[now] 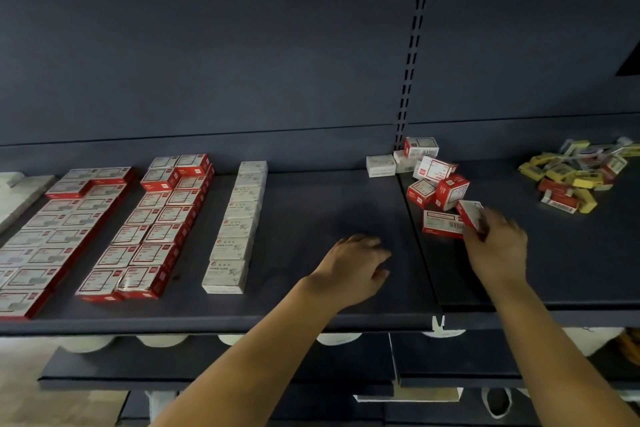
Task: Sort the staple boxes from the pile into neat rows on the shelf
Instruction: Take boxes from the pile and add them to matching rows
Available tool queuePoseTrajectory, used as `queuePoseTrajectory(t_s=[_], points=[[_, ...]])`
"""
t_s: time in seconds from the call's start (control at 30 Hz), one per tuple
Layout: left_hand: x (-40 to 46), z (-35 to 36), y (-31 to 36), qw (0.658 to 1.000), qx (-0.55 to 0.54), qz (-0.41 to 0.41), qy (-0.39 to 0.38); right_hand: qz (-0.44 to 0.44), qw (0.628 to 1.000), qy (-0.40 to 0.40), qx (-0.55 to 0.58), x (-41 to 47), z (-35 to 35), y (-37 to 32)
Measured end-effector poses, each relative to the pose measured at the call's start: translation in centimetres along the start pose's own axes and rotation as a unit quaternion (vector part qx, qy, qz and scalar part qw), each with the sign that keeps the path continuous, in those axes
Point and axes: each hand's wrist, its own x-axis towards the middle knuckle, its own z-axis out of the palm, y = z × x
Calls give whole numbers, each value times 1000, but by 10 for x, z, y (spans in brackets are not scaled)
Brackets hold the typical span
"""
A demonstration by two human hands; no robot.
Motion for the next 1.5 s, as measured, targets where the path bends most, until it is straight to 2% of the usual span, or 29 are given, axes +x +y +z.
queuePoseTrajectory(t_s=[0.17, 0.3, 0.37, 0.5, 0.57, 0.73, 0.87, 1.0, 1.07, 1.2, 1.3, 1.4, 1.5], points=[[-3, 0, -4, 990, -131, -3, 49, -65, 990, 51, 113, -22, -9, -14], [-7, 1, -2, 937, -316, -57, 139, -74, 972, -3, 222, -45, -17, -39], [-11, -1, 2, 875, -442, -108, 166, -79, 957, -47, 276, -59, -20, -53], [-25, -4, 10, 705, -664, -194, 156, -100, 928, -103, 345, -79, -21, -69], [-34, -4, 10, 672, -699, -189, 157, -115, 922, -126, 349, -82, -19, -72], [-45, -8, 3, 667, -698, -186, 185, -122, 893, -168, 398, -82, -18, -77], [-49, -12, 2, 611, -741, -188, 203, -133, 875, -189, 426, -82, -17, -85], [-55, -21, 0, 568, -788, -156, 179, -152, 865, -188, 439, -84, -15, -91], [-57, -24, 1, 550, -800, -147, 189, -179, 874, -167, 420, -87, -12, -94], [-58, -26, -1, 514, -811, -141, 241, -277, 900, -36, 335, -89, -1, -101], [-60, -26, -3, 511, -802, -143, 275, -296, 911, 25, 287, -90, 7, -105], [-62, -23, -5, 518, -771, -162, 332, -301, 931, 15, 208, -91, 16, -110], [-67, -18, -13, 578, -686, -186, 402, -282, 933, -81, 209, -96, 17, -123]])
